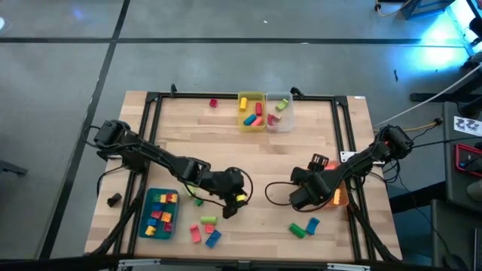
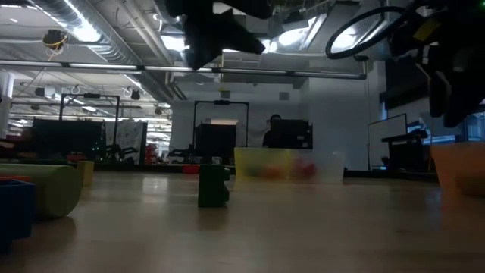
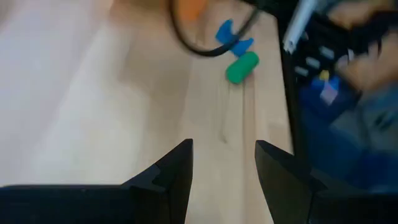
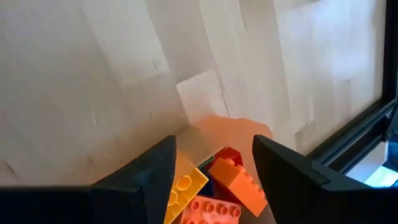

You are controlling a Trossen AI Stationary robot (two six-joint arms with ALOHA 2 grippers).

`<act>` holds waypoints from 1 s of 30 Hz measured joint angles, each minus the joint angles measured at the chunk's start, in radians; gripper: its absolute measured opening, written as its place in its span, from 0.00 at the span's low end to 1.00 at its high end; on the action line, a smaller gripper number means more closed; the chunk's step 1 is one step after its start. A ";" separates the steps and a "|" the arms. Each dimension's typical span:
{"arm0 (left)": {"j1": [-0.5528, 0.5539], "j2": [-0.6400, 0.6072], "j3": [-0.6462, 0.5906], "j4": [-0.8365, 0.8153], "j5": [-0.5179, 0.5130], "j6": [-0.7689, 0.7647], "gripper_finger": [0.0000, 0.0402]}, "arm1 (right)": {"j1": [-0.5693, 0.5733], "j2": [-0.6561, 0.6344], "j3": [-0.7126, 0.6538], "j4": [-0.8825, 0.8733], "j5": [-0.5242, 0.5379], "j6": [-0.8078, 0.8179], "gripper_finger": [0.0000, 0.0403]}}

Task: Sort blocks by size
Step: Put the green rectangular game piece into the orange bin

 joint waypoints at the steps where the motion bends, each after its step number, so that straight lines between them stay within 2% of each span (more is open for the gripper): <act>1: -0.001 0.003 0.005 -0.012 -0.002 -0.088 0.39 | 0.000 0.000 0.000 0.002 0.000 -0.007 0.53; 5: -0.006 0.004 0.006 -0.089 -0.006 -0.423 0.39 | 0.000 0.000 0.000 0.026 0.000 -0.085 0.53; 16: 0.002 0.004 0.005 -0.399 -0.030 -0.917 0.39 | 0.001 0.000 0.000 0.149 0.000 -0.365 0.53; 23: -0.006 0.038 0.005 -0.421 -0.110 -1.027 0.39 | 0.001 0.000 0.000 0.229 0.000 -0.435 0.53; 30: -0.008 0.141 0.005 -0.272 -0.104 -1.034 0.39 | 0.002 0.000 0.000 0.237 0.000 -0.447 0.53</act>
